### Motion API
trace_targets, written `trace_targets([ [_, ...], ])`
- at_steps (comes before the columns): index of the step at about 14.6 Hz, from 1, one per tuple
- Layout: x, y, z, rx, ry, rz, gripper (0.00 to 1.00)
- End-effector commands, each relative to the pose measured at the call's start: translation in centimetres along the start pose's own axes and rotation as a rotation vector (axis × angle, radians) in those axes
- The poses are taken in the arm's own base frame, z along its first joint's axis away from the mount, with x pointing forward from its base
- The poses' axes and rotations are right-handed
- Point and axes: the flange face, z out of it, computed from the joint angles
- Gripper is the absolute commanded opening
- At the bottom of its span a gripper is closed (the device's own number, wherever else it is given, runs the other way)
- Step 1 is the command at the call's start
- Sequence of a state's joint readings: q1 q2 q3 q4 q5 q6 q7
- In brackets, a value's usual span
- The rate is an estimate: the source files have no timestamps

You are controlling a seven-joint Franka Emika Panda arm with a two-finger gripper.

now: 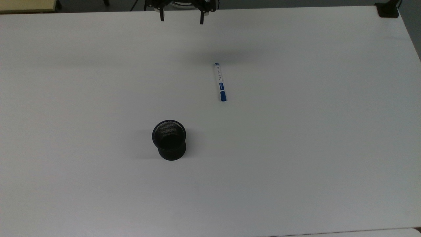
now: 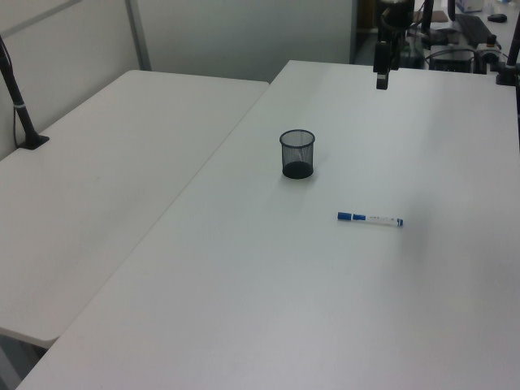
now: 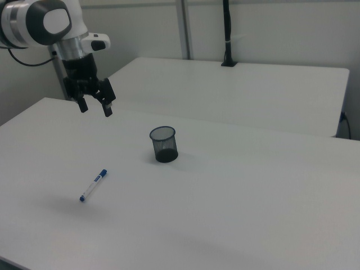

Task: Insert the marker
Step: 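Move the gripper down toward the white-and-blue marker on the table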

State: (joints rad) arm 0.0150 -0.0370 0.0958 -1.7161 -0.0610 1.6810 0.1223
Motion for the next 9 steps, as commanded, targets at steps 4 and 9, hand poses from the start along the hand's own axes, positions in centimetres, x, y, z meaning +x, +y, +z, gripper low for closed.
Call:
trace_targets([
  [4, -0.31, 0.11, 0.25, 0.016, -0.012, -0.014, 1.0],
  [9, -0.22, -0.09, 0.79, 0.016, -0.022, -0.023, 1.0],
])
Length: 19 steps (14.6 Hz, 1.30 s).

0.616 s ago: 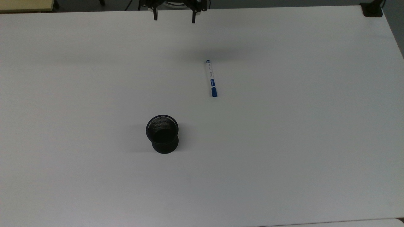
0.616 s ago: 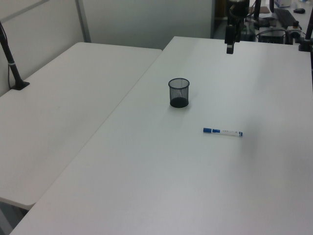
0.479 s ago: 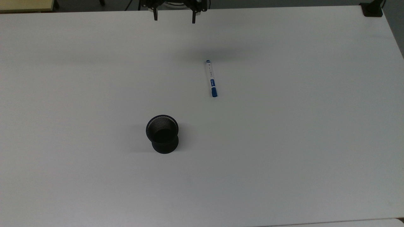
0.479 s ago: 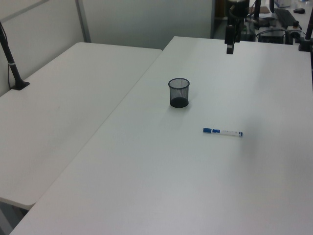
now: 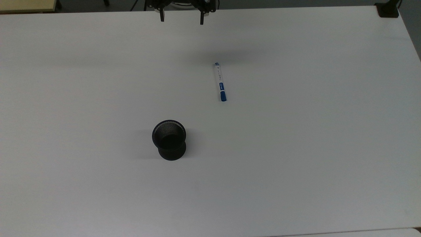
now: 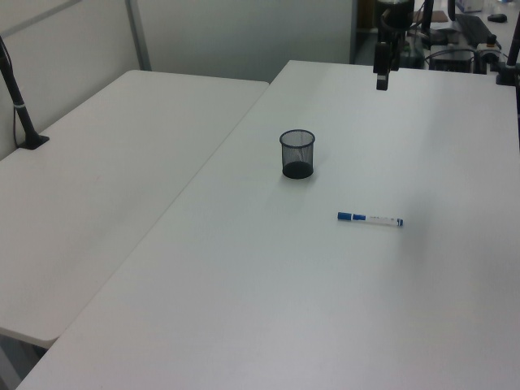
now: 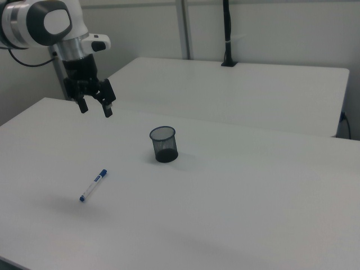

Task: Insert the marker
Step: 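Move the gripper down toward the white-and-blue marker on the table, then close the gripper on the marker near its blue cap end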

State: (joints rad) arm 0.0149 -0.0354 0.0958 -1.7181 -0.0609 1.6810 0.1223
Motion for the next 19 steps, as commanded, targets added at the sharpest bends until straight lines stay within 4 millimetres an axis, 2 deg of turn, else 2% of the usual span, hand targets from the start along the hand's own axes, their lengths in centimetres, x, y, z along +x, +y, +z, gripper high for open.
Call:
trace_targets([
  [1, 0.0, -0.1, 1.3, 0.016, -0.031, -0.028, 1.0],
  [4, 0.8, -1.3, 4.8, 0.017, -0.085, -0.089, 1.0],
  [10, 1.8, -7.0, 13.1, 0.01, -0.1, -0.189, 1.0],
  [16, 3.4, -9.6, 20.2, 0.018, -0.124, -0.206, 1.0],
  [18, 4.1, -10.0, 22.0, 0.024, -0.106, -0.156, 0.9],
  [19, 4.4, -10.2, 22.9, 0.026, -0.1, -0.129, 0.82],
])
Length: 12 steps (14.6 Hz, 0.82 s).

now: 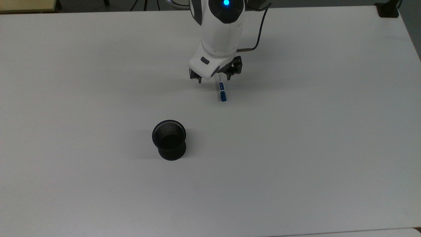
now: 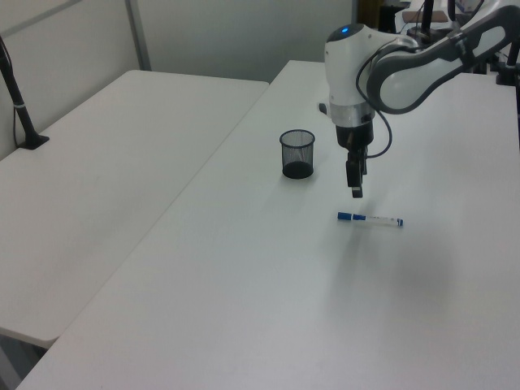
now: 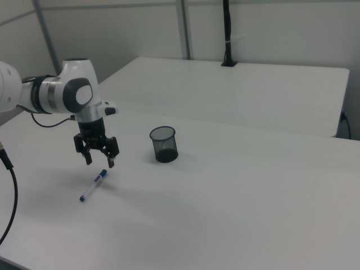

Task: Insert the marker
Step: 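Close the gripper on the marker near its blue cap end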

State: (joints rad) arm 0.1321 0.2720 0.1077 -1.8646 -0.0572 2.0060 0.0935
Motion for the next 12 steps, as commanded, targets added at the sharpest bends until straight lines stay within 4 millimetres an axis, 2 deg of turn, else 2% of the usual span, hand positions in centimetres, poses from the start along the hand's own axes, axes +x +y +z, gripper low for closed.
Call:
trace_targets([
  [1, 0.7, -0.8, 1.9, 0.006, 0.023, 0.053, 0.75],
  [2, 0.7, -1.9, 2.5, 0.004, 0.014, 0.035, 0.67],
  [4, 0.9, -2.2, 3.4, 0.002, 0.002, 0.029, 0.58],
  [7, 1.0, -3.0, 4.8, -0.019, -0.014, 0.028, 0.56],
  [11, 1.4, -3.6, 6.2, -0.038, -0.01, 0.037, 0.27],
  [12, 1.4, -3.7, 6.1, -0.037, -0.008, 0.036, 0.24],
])
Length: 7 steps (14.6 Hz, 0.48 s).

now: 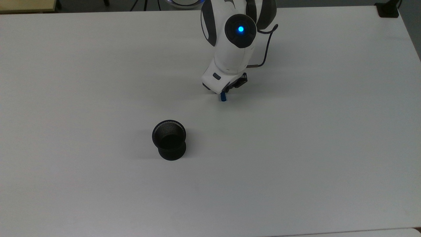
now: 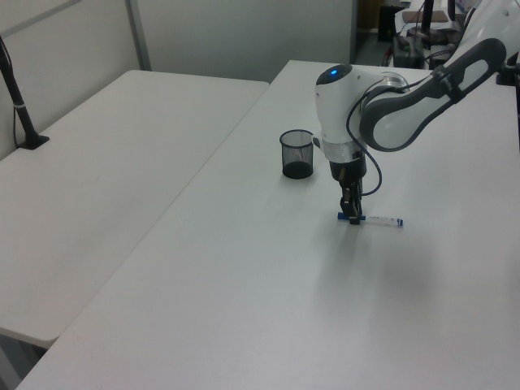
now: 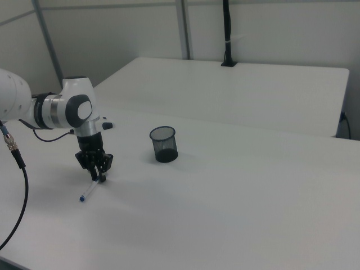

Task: Insert the marker
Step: 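Close the gripper on the marker near its blue cap end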

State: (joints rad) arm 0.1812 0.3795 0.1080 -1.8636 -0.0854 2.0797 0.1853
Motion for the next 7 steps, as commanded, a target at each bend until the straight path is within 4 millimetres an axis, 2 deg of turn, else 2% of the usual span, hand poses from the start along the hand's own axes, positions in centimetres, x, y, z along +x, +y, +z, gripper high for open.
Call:
trace_targets([
  [1, 0.1, -0.4, 0.3, -0.015, 0.021, 0.012, 0.2],
  [2, 0.2, -0.3, 0.1, -0.016, 0.024, 0.013, 0.16],
  [5, 0.5, 0.0, -0.7, -0.013, 0.042, 0.019, 0.16],
  [7, 1.1, 0.7, -2.4, -0.008, 0.075, 0.032, 0.16],
])
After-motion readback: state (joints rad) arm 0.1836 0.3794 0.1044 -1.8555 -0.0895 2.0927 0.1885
